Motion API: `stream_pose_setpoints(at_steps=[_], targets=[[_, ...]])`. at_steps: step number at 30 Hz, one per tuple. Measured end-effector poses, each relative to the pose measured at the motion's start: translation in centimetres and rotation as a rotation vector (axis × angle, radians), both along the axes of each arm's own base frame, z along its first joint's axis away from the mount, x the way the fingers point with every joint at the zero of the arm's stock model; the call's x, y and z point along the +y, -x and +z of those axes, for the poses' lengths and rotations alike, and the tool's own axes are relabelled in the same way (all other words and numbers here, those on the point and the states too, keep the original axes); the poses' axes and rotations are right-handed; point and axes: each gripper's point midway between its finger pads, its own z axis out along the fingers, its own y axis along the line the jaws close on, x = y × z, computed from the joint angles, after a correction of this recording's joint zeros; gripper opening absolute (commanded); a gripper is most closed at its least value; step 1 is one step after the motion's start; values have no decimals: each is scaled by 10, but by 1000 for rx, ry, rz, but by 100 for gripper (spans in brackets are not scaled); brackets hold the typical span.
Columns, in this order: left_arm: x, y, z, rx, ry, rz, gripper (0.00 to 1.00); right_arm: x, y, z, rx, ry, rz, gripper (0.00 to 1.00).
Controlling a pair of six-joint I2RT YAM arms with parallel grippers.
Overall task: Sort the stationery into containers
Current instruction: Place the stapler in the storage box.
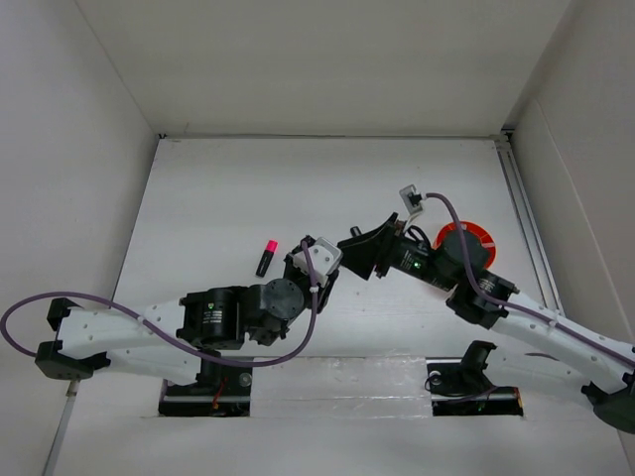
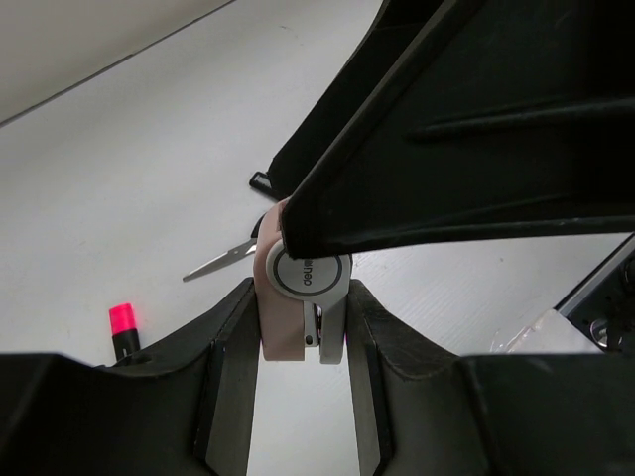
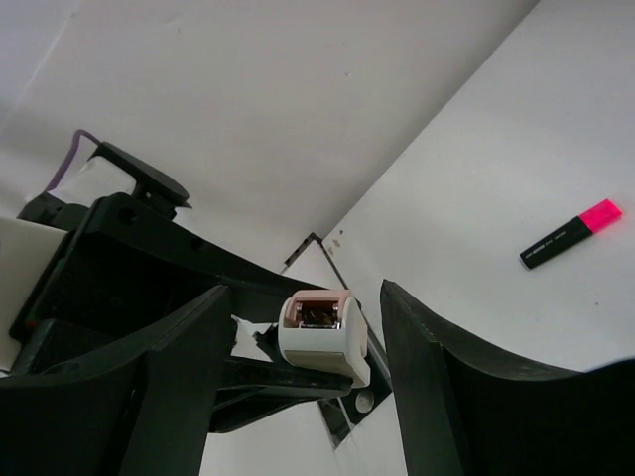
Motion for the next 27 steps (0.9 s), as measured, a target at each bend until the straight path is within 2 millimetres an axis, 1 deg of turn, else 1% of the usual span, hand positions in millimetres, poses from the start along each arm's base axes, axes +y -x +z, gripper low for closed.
stream_pose_setpoints(at_steps=[4,6,7,8,11,15,16,18,19,21,27], targets=[[0,0,0,0,2,-1,0,4,0,-13,17,31,9,66],[0,0,1,-2,3,-1,0,5,1,-24,32,56,13,63],[0,0,1,-3,4,-2,0,5,1,-29,38,66,14,63],[0,0,1,-4,0,-2,0,5,1,-31,43,71,16,61],[1,0,1,-5,-4,-2,0,4,4,-32,38,77,22,58],[0,0,1,-5,-4,-3,0,1,10,-31,25,80,28,56],[0,0,0,-5,-5,-3,0,0,10,-31,21,79,26,51],[0,0,0,-4,-5,-6,0,-1,11,-30,14,80,25,47],[0,1,0,-4,-5,-8,0,-2,11,-30,12,80,25,41],[0,1,-1,-4,-11,-11,0,-1,11,-30,5,83,26,37],[5,-1,-5,-7,-41,-1,0,5,7,-35,3,93,27,37]])
